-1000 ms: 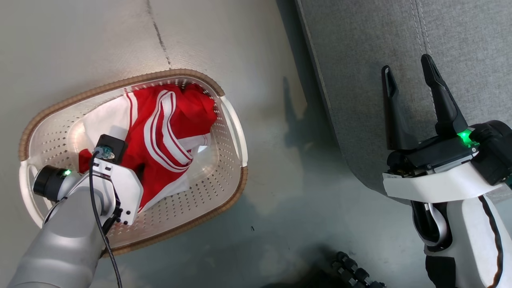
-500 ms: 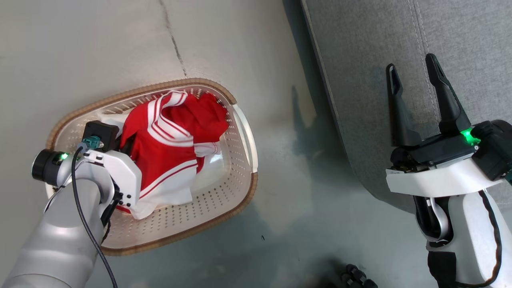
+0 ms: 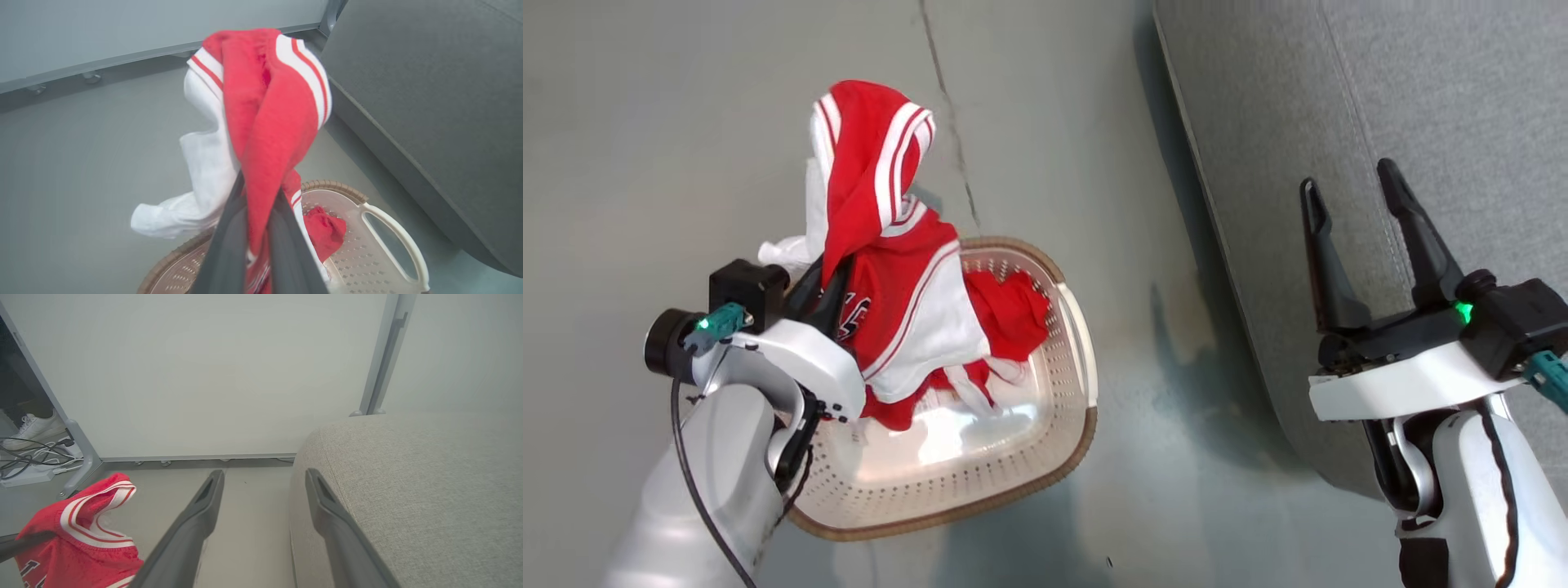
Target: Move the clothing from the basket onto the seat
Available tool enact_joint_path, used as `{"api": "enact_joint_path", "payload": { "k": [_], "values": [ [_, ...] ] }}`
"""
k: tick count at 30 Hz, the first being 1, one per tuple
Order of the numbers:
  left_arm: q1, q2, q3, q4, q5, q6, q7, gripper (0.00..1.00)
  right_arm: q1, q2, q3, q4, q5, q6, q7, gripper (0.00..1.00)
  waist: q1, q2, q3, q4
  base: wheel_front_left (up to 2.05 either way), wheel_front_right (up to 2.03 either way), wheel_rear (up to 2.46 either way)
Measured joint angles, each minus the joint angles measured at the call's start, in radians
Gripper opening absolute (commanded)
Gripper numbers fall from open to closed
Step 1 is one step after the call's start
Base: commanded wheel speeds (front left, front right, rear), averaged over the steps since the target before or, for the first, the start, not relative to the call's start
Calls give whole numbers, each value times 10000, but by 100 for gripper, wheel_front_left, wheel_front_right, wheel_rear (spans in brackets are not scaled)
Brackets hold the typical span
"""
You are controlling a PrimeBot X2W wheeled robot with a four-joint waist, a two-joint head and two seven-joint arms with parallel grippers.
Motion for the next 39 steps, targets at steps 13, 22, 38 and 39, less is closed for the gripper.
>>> {"api": "enact_joint_path", "payload": {
  "k": [13, 22, 38, 39],
  "values": [
    [2324, -115, 1114, -3743, 222, 602, -2, 0, 959, 2, -169, 324, -339, 0, 727, 100, 0, 0, -2346, 924, 0, 0, 0],
    [3421, -180, 1411, -5710, 418, 859, 0, 0, 1758, 0, -274, 564, -228, -2, 995, 100, -1, 0, -3884, 1447, 0, 0, 0],
    [4829, -127, 1152, -7835, 349, 1174, 414, 0, 2716, 2, -278, 566, -67, 0, 1327, 100, -1, 1, -5631, 1717, 0, 0, 0],
    [4919, -115, 1147, -7914, 345, 1177, 445, 0, 2792, 0, -295, 541, -54, 0, 1340, 100, -1, 1, -5681, 1716, 0, 0, 0]
  ]
}}
